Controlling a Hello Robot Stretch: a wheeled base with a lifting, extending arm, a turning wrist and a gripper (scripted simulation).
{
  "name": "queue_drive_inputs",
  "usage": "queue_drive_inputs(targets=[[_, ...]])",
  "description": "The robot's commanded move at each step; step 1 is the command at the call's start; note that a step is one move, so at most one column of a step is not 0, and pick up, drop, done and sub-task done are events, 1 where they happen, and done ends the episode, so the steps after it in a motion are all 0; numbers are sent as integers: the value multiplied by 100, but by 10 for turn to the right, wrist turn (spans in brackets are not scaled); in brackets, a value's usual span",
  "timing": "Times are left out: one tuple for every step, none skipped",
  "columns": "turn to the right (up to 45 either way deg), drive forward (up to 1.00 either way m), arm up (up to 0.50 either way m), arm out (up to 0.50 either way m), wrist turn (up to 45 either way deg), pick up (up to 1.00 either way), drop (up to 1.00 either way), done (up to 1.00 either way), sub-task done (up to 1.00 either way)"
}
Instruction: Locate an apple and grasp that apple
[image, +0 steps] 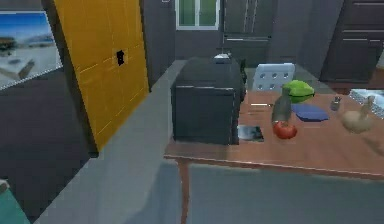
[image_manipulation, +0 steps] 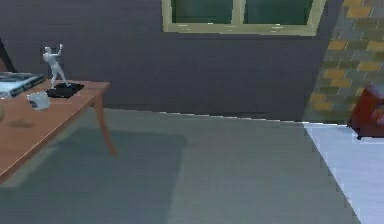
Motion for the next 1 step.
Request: queue_drive_inputs(targets=[[-30, 0, 0, 0, 0, 0, 0, 0, 0]])
